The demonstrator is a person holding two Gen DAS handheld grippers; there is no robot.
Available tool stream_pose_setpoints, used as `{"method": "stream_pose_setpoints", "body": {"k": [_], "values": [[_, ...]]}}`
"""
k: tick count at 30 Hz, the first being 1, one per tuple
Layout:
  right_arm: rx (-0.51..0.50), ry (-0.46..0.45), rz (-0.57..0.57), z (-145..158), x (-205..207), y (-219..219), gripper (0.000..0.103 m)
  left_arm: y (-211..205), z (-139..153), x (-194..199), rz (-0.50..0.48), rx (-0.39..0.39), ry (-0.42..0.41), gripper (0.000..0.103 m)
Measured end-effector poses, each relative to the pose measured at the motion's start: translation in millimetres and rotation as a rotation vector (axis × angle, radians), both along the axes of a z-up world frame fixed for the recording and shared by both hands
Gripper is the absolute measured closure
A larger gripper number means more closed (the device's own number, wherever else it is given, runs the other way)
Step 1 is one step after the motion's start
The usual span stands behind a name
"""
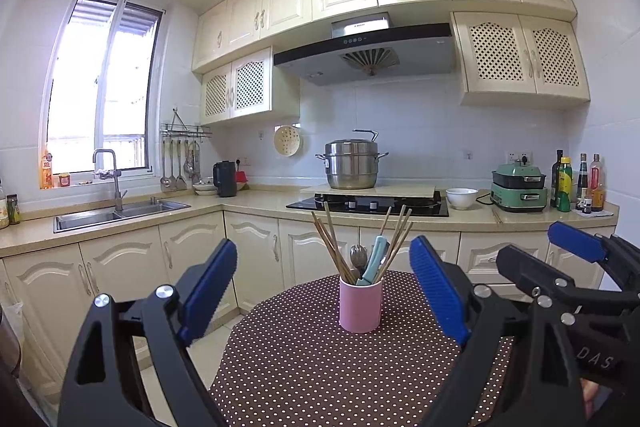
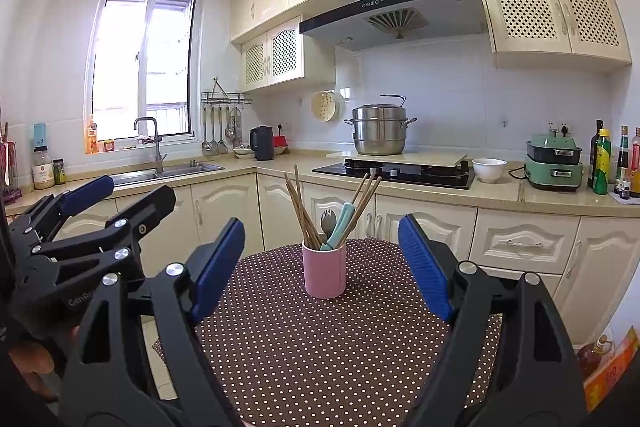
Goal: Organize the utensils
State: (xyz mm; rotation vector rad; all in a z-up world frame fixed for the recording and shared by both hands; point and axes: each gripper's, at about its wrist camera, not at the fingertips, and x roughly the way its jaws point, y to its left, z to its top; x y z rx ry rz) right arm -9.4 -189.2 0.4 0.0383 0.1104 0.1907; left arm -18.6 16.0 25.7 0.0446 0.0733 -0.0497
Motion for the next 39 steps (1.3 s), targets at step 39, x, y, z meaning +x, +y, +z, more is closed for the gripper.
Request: {"method": "stream_pose_setpoints", "body": {"k": [39], "values": [[-0.004,0.020,0.002,-4.2,-0.1,4.0,0.025,2.0,-4.6,1.4,-0.003,-0.005,0.011,0.016]]}}
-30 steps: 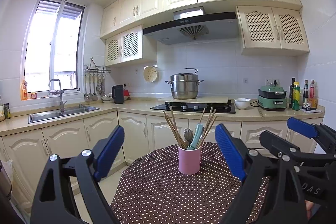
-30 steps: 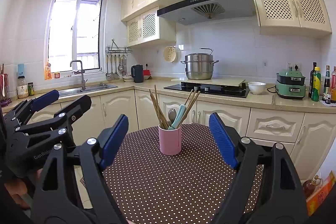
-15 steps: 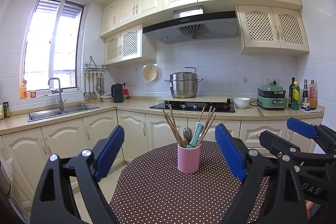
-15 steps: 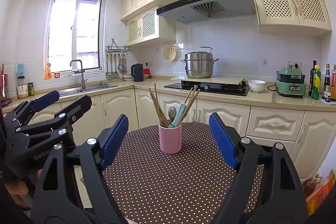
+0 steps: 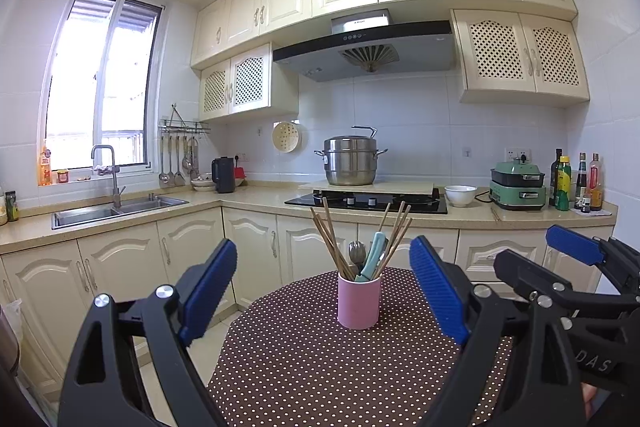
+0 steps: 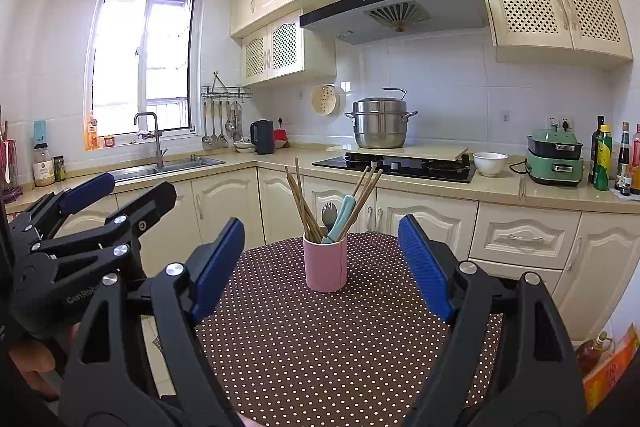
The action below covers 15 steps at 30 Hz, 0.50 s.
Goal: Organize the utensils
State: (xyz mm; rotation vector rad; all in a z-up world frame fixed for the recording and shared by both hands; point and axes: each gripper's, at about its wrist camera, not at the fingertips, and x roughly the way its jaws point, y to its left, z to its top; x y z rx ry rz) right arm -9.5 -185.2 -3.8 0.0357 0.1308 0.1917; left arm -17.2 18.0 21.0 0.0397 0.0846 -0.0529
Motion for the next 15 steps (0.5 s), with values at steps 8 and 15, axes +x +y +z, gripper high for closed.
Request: {"method": "stream_pose_setpoints", "body": {"k": [8,15], "values": [[-0.002,0.000,0.001,0.2,-0.8,1.3,0.025,-0.1,0.7,0.2,0.001,0.000,-0.001,0.016],[-0.003,0.001,0.002,1.2,-0.2,1.2,0.025,0.2,1.0,0.4,0.002,0.000,0.000,0.016]]}}
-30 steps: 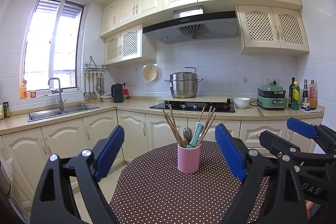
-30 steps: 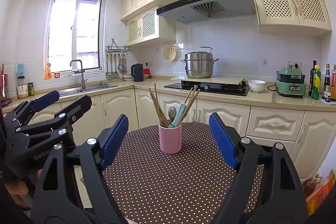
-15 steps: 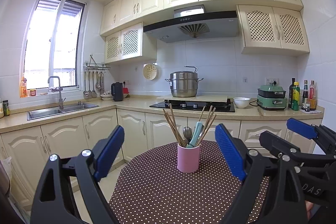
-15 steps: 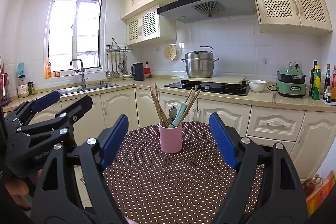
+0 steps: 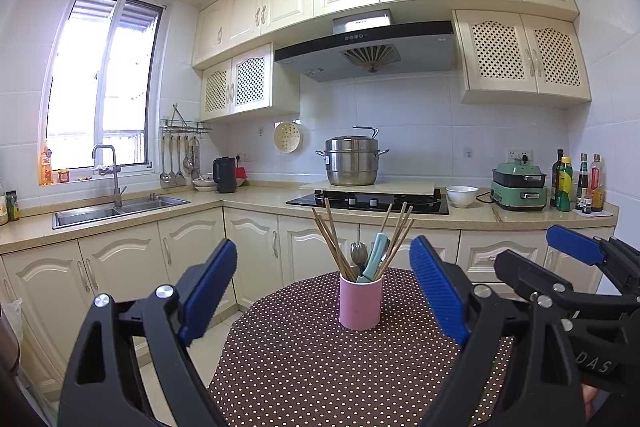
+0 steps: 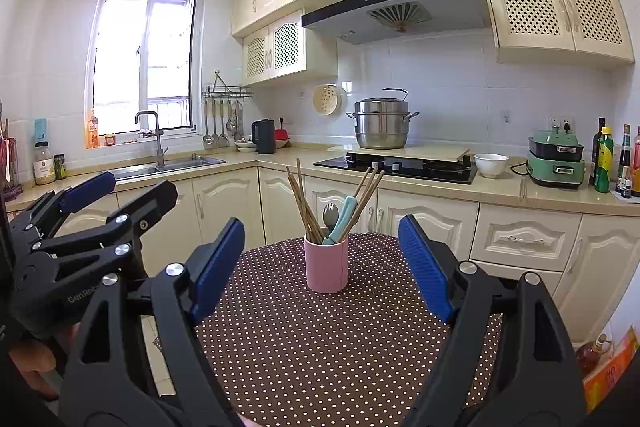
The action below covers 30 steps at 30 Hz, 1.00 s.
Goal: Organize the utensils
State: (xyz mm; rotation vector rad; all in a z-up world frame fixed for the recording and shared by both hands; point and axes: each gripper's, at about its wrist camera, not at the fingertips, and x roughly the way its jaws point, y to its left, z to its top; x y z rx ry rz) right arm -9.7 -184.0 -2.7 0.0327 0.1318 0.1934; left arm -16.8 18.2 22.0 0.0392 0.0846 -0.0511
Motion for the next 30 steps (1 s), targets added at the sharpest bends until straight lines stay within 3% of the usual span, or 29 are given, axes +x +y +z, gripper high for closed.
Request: {"method": "stream_pose_setpoints", "body": {"k": [30], "values": [[0.003,0.019,0.000,-3.1,2.7,-2.6,0.025,-2.1,-0.9,2.5,0.007,0.009,0.008,0.016]]}}
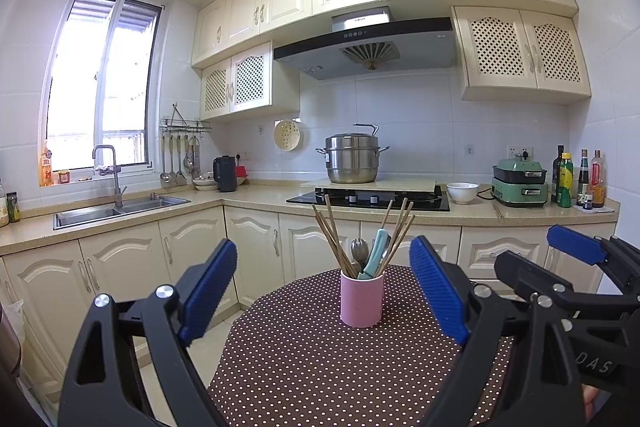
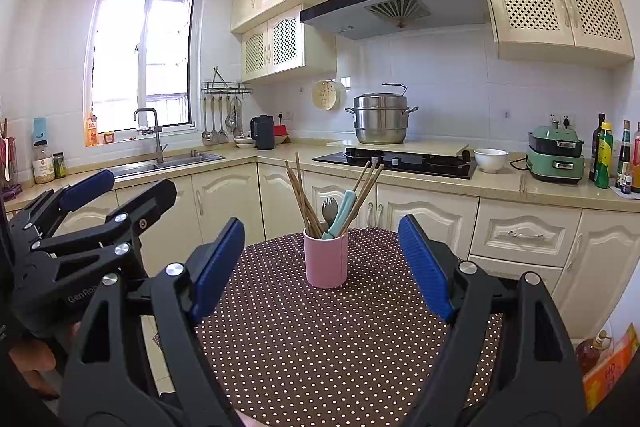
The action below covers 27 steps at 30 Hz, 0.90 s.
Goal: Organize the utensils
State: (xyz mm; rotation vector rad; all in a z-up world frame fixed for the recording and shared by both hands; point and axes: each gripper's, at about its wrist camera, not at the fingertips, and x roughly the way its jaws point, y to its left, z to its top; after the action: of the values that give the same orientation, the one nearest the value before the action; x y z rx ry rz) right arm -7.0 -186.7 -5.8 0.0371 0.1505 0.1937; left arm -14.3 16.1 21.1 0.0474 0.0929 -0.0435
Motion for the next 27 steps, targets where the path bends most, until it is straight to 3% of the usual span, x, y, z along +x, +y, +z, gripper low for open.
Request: {"method": "stream_pose_setpoints", "body": {"k": [27], "values": [[0.006,0.012,0.007,-0.3,1.9,-3.2,0.025,-2.8,0.5,0.2,0.002,0.004,0.005,0.016]]}}
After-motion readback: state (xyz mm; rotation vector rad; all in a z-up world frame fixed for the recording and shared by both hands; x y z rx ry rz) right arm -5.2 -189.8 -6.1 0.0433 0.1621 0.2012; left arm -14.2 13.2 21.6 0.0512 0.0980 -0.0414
